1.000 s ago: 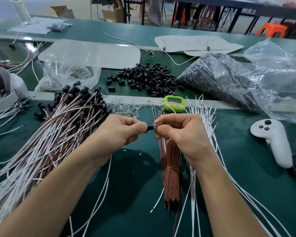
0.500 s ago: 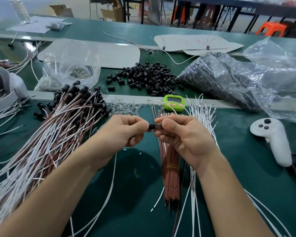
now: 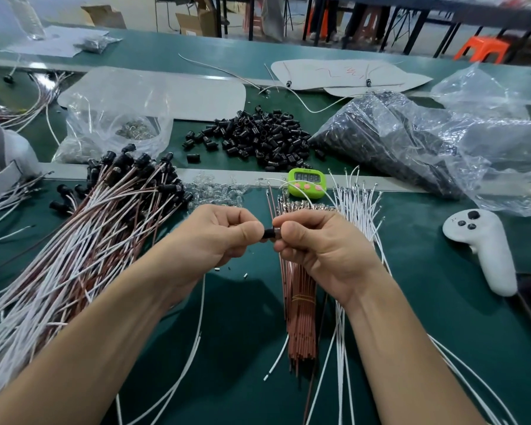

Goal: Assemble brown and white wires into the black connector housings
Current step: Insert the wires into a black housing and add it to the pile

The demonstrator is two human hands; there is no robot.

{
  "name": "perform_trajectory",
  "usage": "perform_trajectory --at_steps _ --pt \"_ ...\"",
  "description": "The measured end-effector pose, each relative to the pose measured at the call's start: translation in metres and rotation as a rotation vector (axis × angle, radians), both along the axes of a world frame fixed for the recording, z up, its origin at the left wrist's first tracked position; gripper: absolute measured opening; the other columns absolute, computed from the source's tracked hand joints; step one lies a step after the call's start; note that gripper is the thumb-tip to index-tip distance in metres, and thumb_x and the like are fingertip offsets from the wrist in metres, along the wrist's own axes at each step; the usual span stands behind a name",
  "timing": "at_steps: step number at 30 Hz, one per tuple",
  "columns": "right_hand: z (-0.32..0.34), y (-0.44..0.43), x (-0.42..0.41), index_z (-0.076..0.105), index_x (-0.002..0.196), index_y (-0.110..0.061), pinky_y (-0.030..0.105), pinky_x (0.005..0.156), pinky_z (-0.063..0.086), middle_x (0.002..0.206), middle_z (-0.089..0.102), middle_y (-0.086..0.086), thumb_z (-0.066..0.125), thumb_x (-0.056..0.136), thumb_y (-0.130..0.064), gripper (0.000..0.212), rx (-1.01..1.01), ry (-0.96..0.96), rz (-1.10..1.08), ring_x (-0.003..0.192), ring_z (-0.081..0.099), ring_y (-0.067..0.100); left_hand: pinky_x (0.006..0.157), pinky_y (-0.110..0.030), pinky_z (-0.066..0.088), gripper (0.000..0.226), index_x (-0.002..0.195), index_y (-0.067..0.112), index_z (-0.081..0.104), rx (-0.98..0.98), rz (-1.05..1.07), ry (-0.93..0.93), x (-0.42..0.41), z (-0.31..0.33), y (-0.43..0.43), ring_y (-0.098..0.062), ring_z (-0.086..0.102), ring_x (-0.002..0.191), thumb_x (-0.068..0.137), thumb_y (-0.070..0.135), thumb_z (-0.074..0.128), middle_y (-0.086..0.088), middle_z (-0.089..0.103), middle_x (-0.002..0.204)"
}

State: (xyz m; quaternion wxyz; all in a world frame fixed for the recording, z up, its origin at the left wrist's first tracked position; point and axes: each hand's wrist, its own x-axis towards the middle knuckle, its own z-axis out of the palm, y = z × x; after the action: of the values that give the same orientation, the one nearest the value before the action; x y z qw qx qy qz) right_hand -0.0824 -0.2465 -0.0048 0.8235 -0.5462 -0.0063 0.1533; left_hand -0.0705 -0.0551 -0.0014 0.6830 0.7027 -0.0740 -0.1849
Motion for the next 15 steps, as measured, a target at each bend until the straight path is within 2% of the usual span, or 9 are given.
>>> perform_trajectory --at_steps 2,5,9,11,13,15 --pt "0.0003 -0.0002 0.0006 0.083 0.074 -0.013 0.018 0.055 0.057 0.068 0.073 0.006 0.078 0.066 -0.015 0.009 -0.021 -0.007 0.012 0.057 0.070 0.012 0.042 -0.017 0.015 0.015 0.067 0.019 0.068 -0.022 -0.021 0.001 0.0010 -0.0007 0.0016 -0.005 0.024 0.045 0.077 0.029 0.073 0.006 0.036 0.052" --pt "0.0000 0.0002 0.0009 0.083 0.074 -0.014 0.019 0.055 0.057 0.066 0.073 0.006 0.080 0.064 -0.016 0.010 -0.038 -0.014 0.016 0.056 0.069 0.012 0.041 -0.014 0.019 0.017 0.067 0.018 0.071 -0.029 -0.042 -0.001 0.0024 -0.0030 0.0036 -0.003 0.026 0.044 0.077 0.022 0.084 0.008 0.037 0.050" --pt "-0.0008 0.0018 0.0002 0.083 0.072 -0.014 0.018 0.054 0.056 0.064 0.072 0.006 0.078 0.065 -0.015 0.008 -0.048 -0.019 0.007 0.055 0.069 0.012 0.041 -0.015 0.019 0.014 0.067 0.017 0.073 -0.022 -0.024 -0.005 0.0028 -0.0047 0.0043 -0.004 0.026 0.044 0.073 0.026 0.082 0.007 0.037 0.050" --pt "-0.0010 0.0019 0.0003 0.083 0.072 -0.014 0.018 0.054 0.055 0.063 0.072 0.006 0.078 0.065 -0.014 0.008 -0.058 -0.024 0.008 0.055 0.069 0.012 0.041 -0.015 0.019 0.014 0.066 0.018 0.074 -0.006 -0.015 -0.009 0.0029 -0.0059 0.0044 -0.004 0.025 0.044 0.074 0.021 0.085 0.007 0.036 0.050" --pt "-0.0012 0.0019 0.0004 0.083 0.072 -0.014 0.018 0.054 0.055 0.064 0.072 0.006 0.078 0.065 -0.015 0.008 -0.060 -0.025 0.005 0.055 0.069 0.012 0.041 -0.015 0.019 0.013 0.066 0.018 0.074 -0.003 0.006 -0.008 0.0024 -0.0064 0.0036 -0.005 0.024 0.044 0.076 0.025 0.077 0.007 0.036 0.049" --pt "-0.0020 0.0030 0.0008 0.083 0.076 -0.013 0.018 0.055 0.055 0.067 0.073 0.007 0.078 0.068 -0.014 0.010 -0.044 -0.018 -0.003 0.056 0.068 0.011 0.042 -0.016 0.018 0.017 0.066 0.020 0.073 -0.009 0.024 -0.016 0.0017 -0.0068 0.0007 -0.006 0.023 0.046 0.077 0.027 0.083 0.008 0.035 0.051"
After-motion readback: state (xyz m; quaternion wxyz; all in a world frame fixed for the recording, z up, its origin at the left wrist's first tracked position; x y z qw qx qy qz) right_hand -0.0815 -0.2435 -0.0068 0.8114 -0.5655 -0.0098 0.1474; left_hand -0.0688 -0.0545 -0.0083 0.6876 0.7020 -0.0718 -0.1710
